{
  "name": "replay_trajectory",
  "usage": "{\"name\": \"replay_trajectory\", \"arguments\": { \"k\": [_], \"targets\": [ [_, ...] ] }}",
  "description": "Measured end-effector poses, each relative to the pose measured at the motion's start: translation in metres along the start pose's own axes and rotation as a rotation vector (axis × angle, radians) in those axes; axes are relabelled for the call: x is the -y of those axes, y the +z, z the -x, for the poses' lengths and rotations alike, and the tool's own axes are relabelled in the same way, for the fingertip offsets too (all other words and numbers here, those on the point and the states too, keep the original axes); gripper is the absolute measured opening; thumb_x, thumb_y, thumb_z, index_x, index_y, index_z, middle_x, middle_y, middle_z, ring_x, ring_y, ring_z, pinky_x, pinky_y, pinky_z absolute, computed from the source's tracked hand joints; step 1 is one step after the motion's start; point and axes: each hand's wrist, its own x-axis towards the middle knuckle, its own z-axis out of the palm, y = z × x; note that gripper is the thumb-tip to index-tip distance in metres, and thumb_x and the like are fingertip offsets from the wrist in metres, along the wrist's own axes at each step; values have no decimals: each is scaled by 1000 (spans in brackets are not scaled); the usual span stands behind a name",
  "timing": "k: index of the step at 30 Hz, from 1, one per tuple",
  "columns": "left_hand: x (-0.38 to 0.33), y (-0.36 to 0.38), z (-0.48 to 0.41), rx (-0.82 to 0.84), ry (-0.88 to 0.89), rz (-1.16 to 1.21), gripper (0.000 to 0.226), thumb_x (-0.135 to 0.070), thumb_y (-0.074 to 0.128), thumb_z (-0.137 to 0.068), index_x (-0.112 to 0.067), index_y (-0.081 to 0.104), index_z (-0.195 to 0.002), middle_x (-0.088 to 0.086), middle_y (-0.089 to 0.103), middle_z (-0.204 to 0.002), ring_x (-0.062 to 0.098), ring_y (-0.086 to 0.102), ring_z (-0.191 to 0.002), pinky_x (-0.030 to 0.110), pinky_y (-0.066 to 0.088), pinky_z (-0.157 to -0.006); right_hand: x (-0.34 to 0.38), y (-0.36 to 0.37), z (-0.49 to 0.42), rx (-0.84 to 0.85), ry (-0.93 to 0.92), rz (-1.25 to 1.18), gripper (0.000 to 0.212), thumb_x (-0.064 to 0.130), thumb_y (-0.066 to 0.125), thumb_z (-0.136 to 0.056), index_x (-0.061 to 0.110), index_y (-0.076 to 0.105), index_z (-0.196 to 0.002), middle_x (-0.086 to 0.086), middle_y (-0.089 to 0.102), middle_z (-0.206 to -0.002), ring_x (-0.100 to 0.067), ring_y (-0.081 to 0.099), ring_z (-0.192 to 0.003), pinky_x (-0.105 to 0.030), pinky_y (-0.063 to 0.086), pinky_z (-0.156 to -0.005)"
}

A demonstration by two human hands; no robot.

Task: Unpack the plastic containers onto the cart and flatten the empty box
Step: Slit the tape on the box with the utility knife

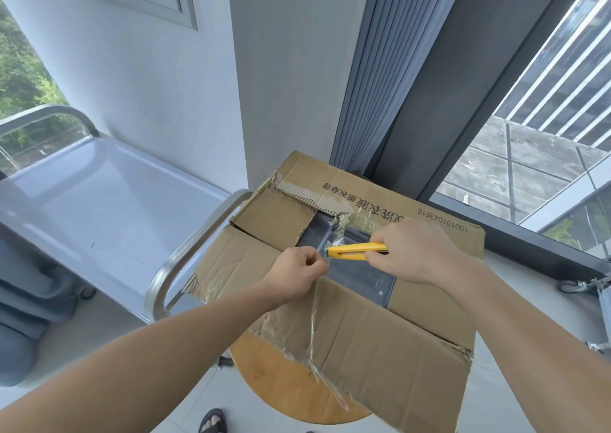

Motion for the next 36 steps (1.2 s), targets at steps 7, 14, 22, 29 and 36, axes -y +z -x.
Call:
{"name": "replay_trajectory", "arguments": {
  "k": [7, 14, 22, 29, 36],
  "targets": [
    [0, -1, 3, 9, 21, 28, 21, -11, 56, -94, -11, 57, -73, -9, 44, -50, 2, 34, -39, 15, 30, -41, 22, 7, -8, 24, -40, 99, 28, 44, 43, -97, 25, 58, -83, 5, 53, -71, -17, 55, -70, -28, 39, -54],
    [3, 1, 3, -13, 38, 38, 20, -13, 57, -95, -10, 58, -75, -8, 45, -54, 2, 34, -41, 15, 30, -42, 22, 15, -8, 16, -11, 132, 27, 38, 41, -100, 25, 51, -79, 5, 49, -71, -18, 53, -67, -27, 37, -53],
    [1, -4, 2, -2, 27, 63, 18, -12, 58, -92, -10, 56, -74, -11, 43, -51, 1, 35, -41, 15, 29, -42, 3, 22, 4, -25, 60, 40, 28, 50, 40, -102, 28, 52, -91, 8, 56, -80, -17, 57, -76, -29, 41, -57],
    [2, -7, -1, 10, -8, 83, 19, -10, 59, -87, -12, 54, -69, -13, 41, -48, 3, 34, -44, 17, 30, -45, -18, 26, 26, 69, 201, -807, 16, 22, 49, -102, 10, 56, -93, 6, 67, -73, -7, 55, -57, -31, 50, -63],
    [2, -7, -2, 24, -11, 65, 20, -11, 60, -87, -13, 54, -67, -10, 41, -52, 5, 34, -46, 18, 30, -45, -7, 37, 24, -95, 237, -981, 30, 29, 56, -101, 9, 62, -80, 3, 65, -58, -6, 47, -42, -25, 44, -52]
  ]
}}
